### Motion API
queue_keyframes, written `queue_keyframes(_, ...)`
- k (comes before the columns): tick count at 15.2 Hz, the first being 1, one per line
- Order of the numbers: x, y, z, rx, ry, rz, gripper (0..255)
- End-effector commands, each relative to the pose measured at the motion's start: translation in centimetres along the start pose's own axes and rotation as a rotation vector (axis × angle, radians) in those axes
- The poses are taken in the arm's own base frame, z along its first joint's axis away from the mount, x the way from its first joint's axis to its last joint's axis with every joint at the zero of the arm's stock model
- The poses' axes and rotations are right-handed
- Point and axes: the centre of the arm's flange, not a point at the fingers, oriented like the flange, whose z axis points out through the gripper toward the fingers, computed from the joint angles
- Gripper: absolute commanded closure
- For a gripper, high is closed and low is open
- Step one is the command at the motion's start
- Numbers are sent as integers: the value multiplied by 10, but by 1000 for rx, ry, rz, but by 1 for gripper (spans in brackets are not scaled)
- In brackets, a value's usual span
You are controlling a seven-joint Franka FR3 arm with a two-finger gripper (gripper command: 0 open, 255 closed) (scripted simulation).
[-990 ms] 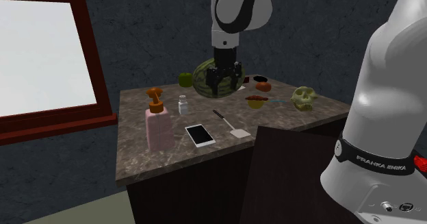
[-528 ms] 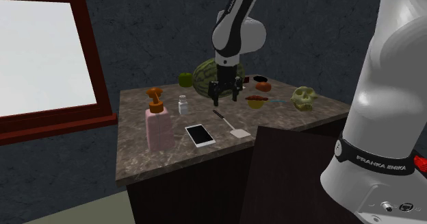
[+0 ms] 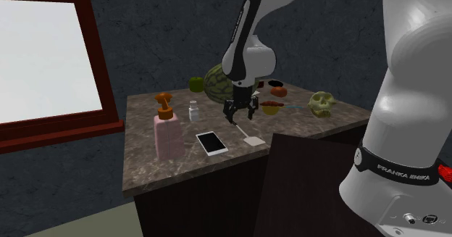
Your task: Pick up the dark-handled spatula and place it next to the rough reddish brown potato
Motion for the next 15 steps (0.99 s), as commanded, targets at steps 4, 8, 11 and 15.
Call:
queue_keyframes(4,0,0,27,0,1,3,0)
queue_keyframes(8,0,0,30,0,1,3,0)
queue_keyframes(11,0,0,30,0,1,3,0)
queue_keyframes(15,0,0,30,0,1,3,255)
